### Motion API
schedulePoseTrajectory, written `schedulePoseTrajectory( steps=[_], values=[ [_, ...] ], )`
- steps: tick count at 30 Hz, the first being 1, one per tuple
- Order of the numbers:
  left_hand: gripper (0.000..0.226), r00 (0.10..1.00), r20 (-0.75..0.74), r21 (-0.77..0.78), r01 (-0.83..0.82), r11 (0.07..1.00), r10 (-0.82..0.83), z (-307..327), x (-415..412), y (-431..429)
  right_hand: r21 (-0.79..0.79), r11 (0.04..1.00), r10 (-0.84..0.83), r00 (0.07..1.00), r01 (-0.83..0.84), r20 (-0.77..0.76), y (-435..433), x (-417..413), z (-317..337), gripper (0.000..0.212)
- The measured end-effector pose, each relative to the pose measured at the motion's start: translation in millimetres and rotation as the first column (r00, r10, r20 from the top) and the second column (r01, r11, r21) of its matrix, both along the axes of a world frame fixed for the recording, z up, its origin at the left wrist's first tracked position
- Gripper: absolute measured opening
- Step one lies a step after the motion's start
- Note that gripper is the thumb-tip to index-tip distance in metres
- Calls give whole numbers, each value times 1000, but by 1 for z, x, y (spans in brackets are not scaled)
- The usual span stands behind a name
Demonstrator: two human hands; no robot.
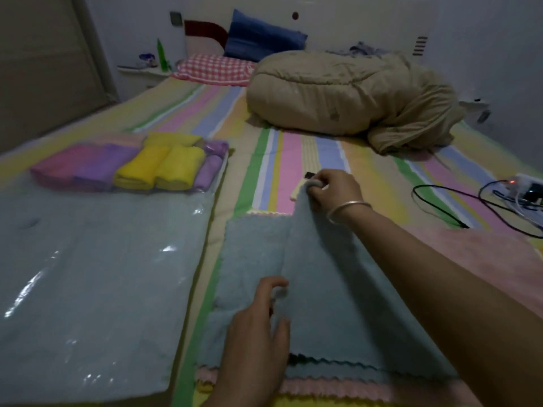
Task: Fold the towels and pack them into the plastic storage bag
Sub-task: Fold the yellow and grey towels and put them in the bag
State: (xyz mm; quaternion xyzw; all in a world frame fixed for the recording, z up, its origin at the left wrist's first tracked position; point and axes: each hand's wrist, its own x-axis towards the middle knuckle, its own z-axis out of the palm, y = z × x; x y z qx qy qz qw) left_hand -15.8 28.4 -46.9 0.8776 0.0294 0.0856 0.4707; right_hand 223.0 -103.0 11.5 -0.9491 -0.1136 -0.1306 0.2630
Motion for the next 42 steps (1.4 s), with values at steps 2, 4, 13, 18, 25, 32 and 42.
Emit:
schedulePoseTrajectory(
  steps=[2,4,13,18,25,32,42],
  values=[
    [36,1000,29,111,-15,994,12,2,-5,12,-43,997,55,998,-57,-44,30,4,-6,16],
    [34,995,69,144,-78,986,69,-1,-11,26,-59,993,93,993,-98,-74,56,4,-12,16],
    [56,977,-35,196,-202,960,213,-4,-26,67,-157,980,96,982,-123,-165,131,7,-43,14],
    [65,961,-136,260,-200,945,241,5,-29,63,-107,993,37,983,-57,-179,143,10,-58,16],
    [51,933,-280,481,-68,874,226,18,-30,55,110,962,271,933,-251,-238,122,-15,-54,32],
    [40,959,277,649,-231,725,58,32,9,35,-235,901,285,907,-363,-311,-1,-96,-39,55],
    [98,977,-70,738,186,649,-201,-54,50,9,-470,857,17,922,-213,-386,-114,-178,-75,115]
  ],
)
